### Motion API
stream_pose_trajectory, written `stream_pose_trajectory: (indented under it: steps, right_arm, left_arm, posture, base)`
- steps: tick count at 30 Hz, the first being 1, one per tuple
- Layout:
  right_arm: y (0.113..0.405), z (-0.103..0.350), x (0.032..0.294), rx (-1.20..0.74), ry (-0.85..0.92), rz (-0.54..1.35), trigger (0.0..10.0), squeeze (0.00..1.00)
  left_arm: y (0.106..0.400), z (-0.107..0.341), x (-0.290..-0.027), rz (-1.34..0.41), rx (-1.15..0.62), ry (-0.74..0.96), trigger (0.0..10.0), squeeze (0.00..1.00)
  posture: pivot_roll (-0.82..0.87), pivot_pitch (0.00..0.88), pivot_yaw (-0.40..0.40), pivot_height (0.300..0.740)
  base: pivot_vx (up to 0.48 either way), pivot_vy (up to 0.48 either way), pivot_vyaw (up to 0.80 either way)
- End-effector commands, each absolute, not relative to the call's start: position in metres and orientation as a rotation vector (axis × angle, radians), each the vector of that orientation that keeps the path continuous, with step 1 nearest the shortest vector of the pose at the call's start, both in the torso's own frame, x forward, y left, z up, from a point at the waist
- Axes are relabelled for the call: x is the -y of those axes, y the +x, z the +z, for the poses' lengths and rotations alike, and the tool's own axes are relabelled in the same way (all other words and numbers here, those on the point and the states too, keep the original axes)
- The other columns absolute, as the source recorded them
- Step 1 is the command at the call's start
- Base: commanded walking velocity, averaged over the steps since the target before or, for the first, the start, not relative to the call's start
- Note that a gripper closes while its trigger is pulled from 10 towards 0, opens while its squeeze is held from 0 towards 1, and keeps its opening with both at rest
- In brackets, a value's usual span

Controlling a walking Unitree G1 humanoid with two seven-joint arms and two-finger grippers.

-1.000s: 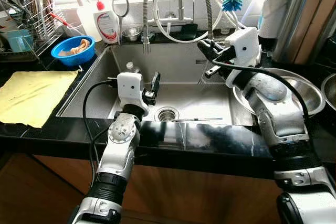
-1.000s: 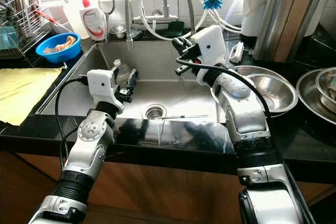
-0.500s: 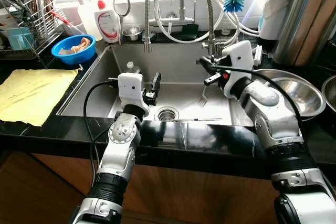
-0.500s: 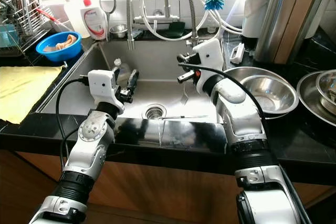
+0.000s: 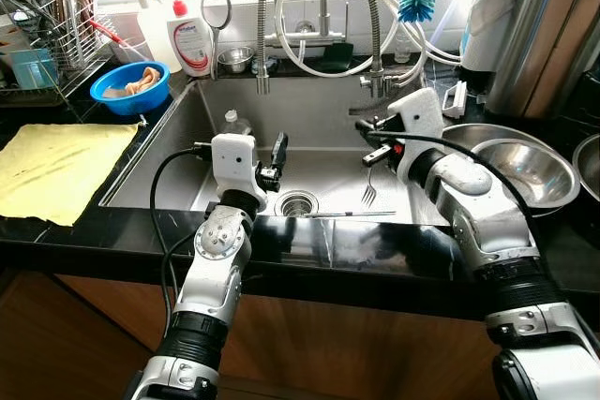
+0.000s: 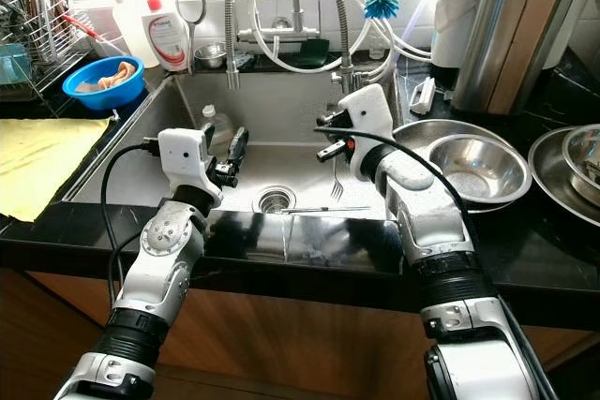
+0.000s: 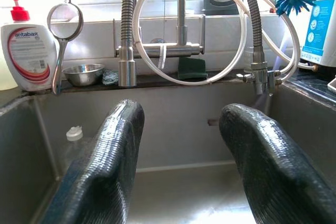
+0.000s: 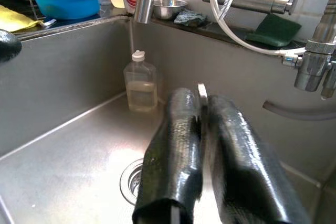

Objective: Kitchen organization

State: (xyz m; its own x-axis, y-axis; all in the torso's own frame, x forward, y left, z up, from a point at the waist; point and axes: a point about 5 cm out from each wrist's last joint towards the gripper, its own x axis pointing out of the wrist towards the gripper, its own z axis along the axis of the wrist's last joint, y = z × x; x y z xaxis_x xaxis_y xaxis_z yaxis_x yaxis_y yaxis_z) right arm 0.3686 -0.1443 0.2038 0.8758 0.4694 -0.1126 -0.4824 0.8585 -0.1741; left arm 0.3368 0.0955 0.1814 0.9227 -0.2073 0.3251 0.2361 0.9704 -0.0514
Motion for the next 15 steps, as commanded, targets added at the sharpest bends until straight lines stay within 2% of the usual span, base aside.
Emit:
stream_pose_trajectory:
  steps: [1,2,3,4,5,12,13,15]
  right_arm:
    - [0.3683,0.1996,0.1422,-0.091,-0.205,0.504,10.0,0.94]
    - [0.3683,0.1996,0.1422,-0.091,-0.205,0.504,10.0,0.94]
    - [0.3681,0.2002,0.142,-0.085,-0.213,0.506,10.0,0.75]
    - [0.368,0.2007,0.1417,-0.079,-0.218,0.508,10.0,0.63]
    - [0.3677,0.2019,0.1413,-0.069,-0.222,0.507,10.0,0.0]
    - [0.3675,0.204,0.1412,-0.059,-0.214,0.501,10.0,0.0]
    - [0.3673,0.2049,0.1409,-0.053,-0.207,0.503,10.0,1.0]
    - [0.367,0.2054,0.141,-0.049,-0.218,0.501,10.0,1.0]
  left_arm:
    - [0.3352,0.1834,-0.0988,-0.224,0.337,-0.087,10.0,0.0]
    - [0.3352,0.1834,-0.0988,-0.224,0.337,-0.087,10.0,0.0]
    - [0.3351,0.183,-0.0985,-0.225,0.335,-0.086,10.0,0.0]
    - [0.3351,0.1829,-0.0985,-0.225,0.334,-0.086,10.0,0.0]
    - [0.3351,0.1829,-0.0987,-0.225,0.334,-0.086,10.0,0.0]
    - [0.3358,0.183,-0.0995,-0.223,0.332,-0.084,10.0,0.0]
    - [0.3362,0.183,-0.0998,-0.221,0.331,-0.083,10.0,0.0]
    - [0.3365,0.1831,-0.0999,-0.22,0.331,-0.082,10.0,0.0]
  posture:
    - [-0.19,0.0,0.11,0.74]
    - [-0.19,0.0,0.11,0.74]
    - [-0.19,0.0,0.11,0.74]
    - [-0.19,0.0,0.109,0.74]
    - [-0.19,0.0,0.109,0.74]
    - [-0.19,0.0,0.11,0.74]
    - [-0.19,0.0,0.11,0.74]
    - [-0.19,0.0,0.11,0.74]
  base:
    - [0.0,0.0,0.0]
    - [0.0,0.0,0.0]
    - [0.0,0.0,0.0]
    - [0.0,0.0,0.0]
    - [0.0,0.0,0.0]
    - [0.0,0.0,0.0]
    - [0.0,0.0,0.0]
    - [0.0,0.0,0.0]
